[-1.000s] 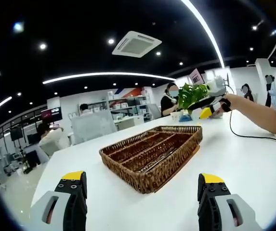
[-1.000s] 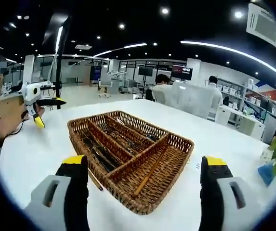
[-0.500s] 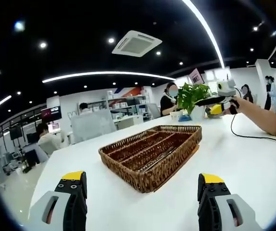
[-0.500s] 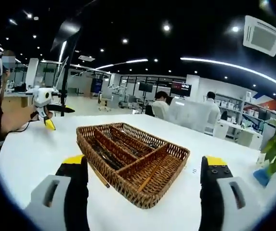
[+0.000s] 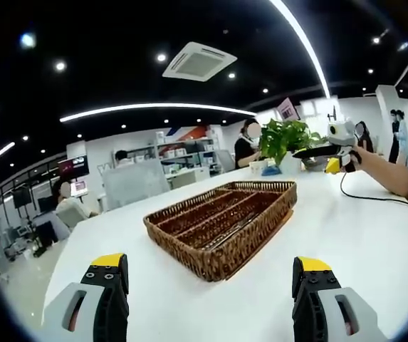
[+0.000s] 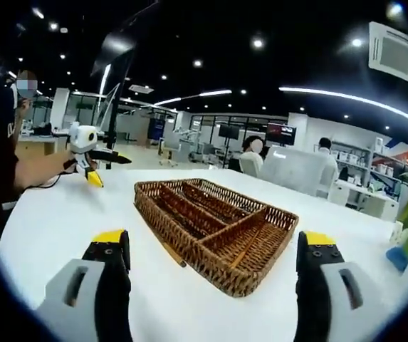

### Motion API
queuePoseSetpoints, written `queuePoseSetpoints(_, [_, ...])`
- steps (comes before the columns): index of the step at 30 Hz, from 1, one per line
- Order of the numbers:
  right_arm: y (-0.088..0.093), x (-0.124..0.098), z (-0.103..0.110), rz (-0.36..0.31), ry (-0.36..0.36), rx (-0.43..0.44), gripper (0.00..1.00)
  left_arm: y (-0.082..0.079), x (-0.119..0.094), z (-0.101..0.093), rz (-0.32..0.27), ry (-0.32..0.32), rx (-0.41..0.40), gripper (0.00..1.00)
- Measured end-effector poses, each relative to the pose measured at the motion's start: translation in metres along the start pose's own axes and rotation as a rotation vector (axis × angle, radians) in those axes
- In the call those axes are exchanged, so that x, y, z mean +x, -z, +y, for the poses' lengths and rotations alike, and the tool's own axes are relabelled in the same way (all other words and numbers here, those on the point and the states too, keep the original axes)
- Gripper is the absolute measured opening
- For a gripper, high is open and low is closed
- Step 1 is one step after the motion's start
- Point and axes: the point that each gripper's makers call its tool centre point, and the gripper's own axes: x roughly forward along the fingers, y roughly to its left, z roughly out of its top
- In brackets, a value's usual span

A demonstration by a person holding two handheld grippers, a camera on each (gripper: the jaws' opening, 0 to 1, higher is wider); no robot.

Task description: Arrange the knives, forks, and spoons in their matching storage slots by inserting each utensil handle-first until every utensil is classified and aligned in the correct compartment

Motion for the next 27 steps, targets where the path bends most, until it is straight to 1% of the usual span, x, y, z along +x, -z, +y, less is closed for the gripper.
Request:
queuePoseSetpoints(3, [-0.005, -0.002, 0.001, -0.015, 0.000, -0.007, 1.00, -0.004, -0.001, -0.001, -0.008, 0.001, 0.005, 1.00])
queuePoseSetpoints(6, [-0.006, -0.001, 0.003, -0.022, -0.007, 0.001, 1.00, -0.005, -0.001, -0.004, -0.016, 0.017, -0.016, 1.00])
queuePoseSetpoints(7, [-0.004, 0.000, 0.007, -0.015, -0.029, 0.009, 1.00, -0.005, 0.000, -0.009, -0.021, 0.042, -0.045, 1.00])
queuePoseSetpoints(9, [-0.001, 0.003, 0.011, -0.004, -0.041, 0.013, 1.00, -0.004, 0.001, -0.009, -0.019, 0.041, -0.045, 1.00])
queuePoseSetpoints(11, [0.004, 0.006, 0.016, 0.014, -0.052, 0.016, 1.00, -0.002, 0.001, -0.008, -0.006, 0.037, -0.029, 1.00])
queuePoseSetpoints(13, [0.007, 0.008, 0.018, 0.025, -0.065, 0.022, 1.00, -0.001, 0.000, -0.008, -0.002, 0.039, -0.032, 1.00])
queuePoseSetpoints(16, [0.018, 0.009, 0.041, 0.069, -0.167, 0.051, 1.00, 0.005, 0.000, -0.009, 0.022, 0.050, -0.042, 1.00])
queuePoseSetpoints(19, [0.021, 0.012, 0.047, 0.073, -0.179, 0.037, 1.00, 0.010, 0.002, -0.013, 0.044, 0.068, -0.049, 1.00])
queuePoseSetpoints(21, [0.025, 0.013, 0.049, 0.088, -0.186, 0.043, 1.00, 0.014, 0.004, -0.016, 0.057, 0.078, -0.050, 1.00])
queuePoseSetpoints(23, [0.025, 0.013, 0.048, 0.079, -0.179, 0.031, 1.00, 0.018, 0.006, -0.022, 0.074, 0.101, -0.056, 1.00])
queuePoseSetpoints(25, [0.027, 0.012, 0.052, 0.088, -0.207, 0.080, 1.00, 0.023, 0.008, -0.028, 0.095, 0.126, -0.066, 1.00])
queuePoseSetpoints(26, [0.031, 0.011, 0.057, 0.107, -0.235, 0.114, 1.00, 0.025, 0.010, -0.031, 0.106, 0.133, -0.065, 1.00])
queuePoseSetpoints(27, [0.032, 0.012, 0.055, 0.106, -0.237, 0.103, 0.99, 0.027, 0.010, -0.034, 0.116, 0.143, -0.064, 1.00])
